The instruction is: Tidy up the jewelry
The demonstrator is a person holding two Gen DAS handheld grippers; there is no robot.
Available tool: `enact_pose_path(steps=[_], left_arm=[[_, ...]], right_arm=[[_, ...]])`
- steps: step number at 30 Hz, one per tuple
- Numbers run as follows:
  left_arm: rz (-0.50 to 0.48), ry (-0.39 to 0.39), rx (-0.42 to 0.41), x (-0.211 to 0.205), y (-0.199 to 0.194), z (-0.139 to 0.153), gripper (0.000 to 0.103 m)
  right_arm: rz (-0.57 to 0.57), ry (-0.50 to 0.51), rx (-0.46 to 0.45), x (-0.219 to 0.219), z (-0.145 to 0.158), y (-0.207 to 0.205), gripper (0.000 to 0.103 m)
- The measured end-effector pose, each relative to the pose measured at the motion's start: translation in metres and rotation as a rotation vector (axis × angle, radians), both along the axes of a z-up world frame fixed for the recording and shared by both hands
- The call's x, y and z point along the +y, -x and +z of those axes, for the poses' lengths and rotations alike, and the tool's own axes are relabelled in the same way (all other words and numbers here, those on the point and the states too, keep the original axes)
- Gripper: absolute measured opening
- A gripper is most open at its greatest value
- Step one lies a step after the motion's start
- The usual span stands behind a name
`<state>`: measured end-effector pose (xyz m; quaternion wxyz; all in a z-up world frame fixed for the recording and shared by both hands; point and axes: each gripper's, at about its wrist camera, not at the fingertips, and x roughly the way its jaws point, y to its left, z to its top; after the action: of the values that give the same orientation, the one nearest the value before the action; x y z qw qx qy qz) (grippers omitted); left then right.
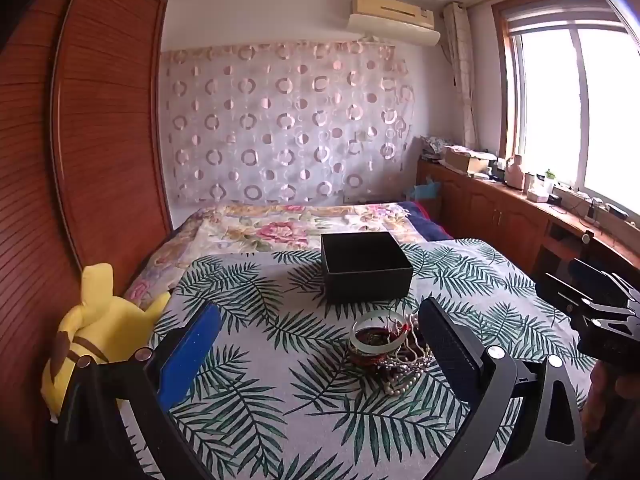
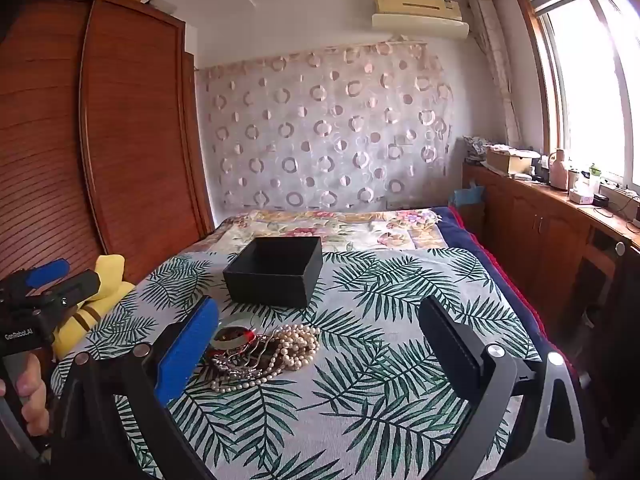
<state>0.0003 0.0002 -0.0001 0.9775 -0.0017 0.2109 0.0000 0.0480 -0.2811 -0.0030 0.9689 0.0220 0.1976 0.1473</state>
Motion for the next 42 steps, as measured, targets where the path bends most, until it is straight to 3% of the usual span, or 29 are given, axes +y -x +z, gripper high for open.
enact_pose_path(steps=[42], left_arm=[[-0.011, -0.005, -0.012, -0.001, 0.001, 0.004, 0.096]], right_arm=[[0.002, 0.011, -0.011, 0.002, -0.002, 0.003, 0.101]])
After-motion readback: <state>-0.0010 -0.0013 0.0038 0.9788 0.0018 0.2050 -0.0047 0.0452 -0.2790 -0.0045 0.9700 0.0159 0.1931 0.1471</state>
